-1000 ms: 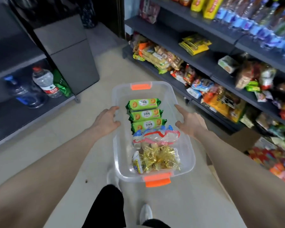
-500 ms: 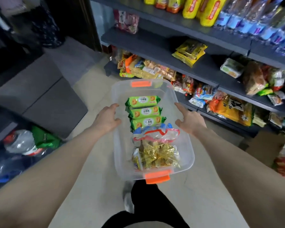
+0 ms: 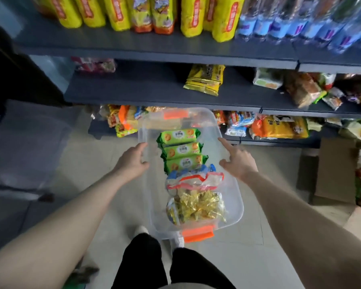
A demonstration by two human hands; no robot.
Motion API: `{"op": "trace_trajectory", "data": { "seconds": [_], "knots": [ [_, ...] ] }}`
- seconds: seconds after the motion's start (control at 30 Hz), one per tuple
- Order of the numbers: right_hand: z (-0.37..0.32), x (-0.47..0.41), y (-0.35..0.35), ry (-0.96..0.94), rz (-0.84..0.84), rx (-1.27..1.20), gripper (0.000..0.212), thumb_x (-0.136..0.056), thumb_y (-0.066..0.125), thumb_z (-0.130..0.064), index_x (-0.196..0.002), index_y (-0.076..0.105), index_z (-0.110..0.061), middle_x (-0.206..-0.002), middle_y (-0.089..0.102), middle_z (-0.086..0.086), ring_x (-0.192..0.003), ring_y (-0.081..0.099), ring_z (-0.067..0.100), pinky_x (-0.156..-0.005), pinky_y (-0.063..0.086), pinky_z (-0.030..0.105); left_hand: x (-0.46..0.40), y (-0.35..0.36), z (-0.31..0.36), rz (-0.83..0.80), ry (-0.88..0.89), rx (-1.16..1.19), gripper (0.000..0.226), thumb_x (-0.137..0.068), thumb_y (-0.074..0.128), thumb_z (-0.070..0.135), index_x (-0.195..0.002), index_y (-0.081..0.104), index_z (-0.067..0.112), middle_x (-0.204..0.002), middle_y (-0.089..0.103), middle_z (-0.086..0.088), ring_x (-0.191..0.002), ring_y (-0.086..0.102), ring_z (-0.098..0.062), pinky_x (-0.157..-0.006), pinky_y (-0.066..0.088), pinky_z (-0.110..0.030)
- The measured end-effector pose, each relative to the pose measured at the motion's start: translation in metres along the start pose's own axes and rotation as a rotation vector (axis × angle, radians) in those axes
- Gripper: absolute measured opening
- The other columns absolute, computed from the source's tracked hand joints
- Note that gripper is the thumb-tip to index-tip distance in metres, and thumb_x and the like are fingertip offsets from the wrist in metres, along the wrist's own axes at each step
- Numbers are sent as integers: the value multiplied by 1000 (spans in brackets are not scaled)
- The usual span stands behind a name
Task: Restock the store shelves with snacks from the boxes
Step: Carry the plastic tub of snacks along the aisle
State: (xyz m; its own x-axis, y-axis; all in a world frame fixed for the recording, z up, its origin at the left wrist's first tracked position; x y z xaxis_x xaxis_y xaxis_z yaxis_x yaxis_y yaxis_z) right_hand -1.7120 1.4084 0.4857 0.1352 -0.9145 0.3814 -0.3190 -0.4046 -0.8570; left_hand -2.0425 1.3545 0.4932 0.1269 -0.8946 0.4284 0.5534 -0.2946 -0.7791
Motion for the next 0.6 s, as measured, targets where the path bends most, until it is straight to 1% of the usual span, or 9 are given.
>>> {"op": "trace_trajectory", "data": {
  "seconds": [0.07,0.13,0.17,0.23,0.3,0.37,0.43,0.53,0.6],
  "knots": [
    [2,-18,-2,75,22,-9,80,-88,58,-31,-152,15,-54,-89,66,7,-86,63,29,-78,57,39,-45,-12,11,-56,72,-34,68,-89,63,15,-151,36,20,-132,54,-10,-108,58,-29,-92,48,-36],
    [10,-32,-2,174,39,-26,80,-89,59,-34,-152,15,-54,-90,66,6,-90,63,31,-78,55,37,-91,-16,29,-119,158,-73,67,-89,63,15,-150,36,22,-134,53,-9,-114,57,-28,-95,47,-37],
    [16,-37,-3,230,57,-43,80,-89,59,-35,-152,15,-54,-88,64,6,-91,63,31,-76,53,35,-113,-16,40,-148,200,-97,67,-89,64,14,-150,36,22,-133,55,-9,-113,57,-28,-94,47,-37],
    [31,-39,-2,350,102,-101,80,-89,59,-34,-152,14,-54,-87,61,4,-88,59,29,-72,49,33,-153,-11,66,-204,293,-159,66,-89,64,13,-149,37,22,-126,57,-10,-106,57,-27,-84,47,-34],
    [44,-35,-1,453,143,-144,80,-89,58,-34,-152,12,-55,-92,66,5,-86,59,29,-72,50,34,-184,-4,97,-242,388,-213,67,-88,65,13,-148,36,22,-125,56,-10,-102,56,-25,-79,43,-32],
    [64,-26,1,559,182,-182,81,-89,59,-35,-152,11,-55,-94,69,7,-86,62,29,-73,54,36,-209,11,137,-298,490,-261,66,-87,66,13,-147,38,22,-129,56,-10,-108,57,-26,-81,44,-33],
    [87,-15,3,676,218,-231,82,-89,59,-36,-151,9,-54,-90,71,6,-80,64,27,-72,58,39,-228,31,181,-358,576,-292,66,-86,67,12,-146,41,20,-129,56,-11,-113,56,-28,-81,43,-33],
    [126,3,6,819,241,-313,84,-88,59,-38,-151,5,-55,-85,71,5,-71,64,24,-68,60,42,-246,72,248,-436,711,-346,67,-82,70,9,-144,44,17,-126,58,-14,-110,57,-32,-85,43,-34],
    [157,12,9,891,253,-366,83,-89,58,-35,-151,5,-52,-91,71,7,-74,65,26,-70,60,44,-253,106,292,-497,780,-375,68,-82,70,7,-144,45,16,-125,59,-16,-108,59,-34,-89,45,-36]
  ]
}}
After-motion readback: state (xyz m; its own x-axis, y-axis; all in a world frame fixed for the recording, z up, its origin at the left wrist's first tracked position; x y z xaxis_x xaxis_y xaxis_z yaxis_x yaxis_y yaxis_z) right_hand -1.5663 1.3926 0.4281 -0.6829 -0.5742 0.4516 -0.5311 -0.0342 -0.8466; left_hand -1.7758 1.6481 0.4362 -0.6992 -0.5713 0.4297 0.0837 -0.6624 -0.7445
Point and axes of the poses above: each hand's wrist, its own x-axis away from the middle knuckle, its own y-axis out of the palm, z = x × y, the point moved 7 cm from there along -x, towards the middle knuckle
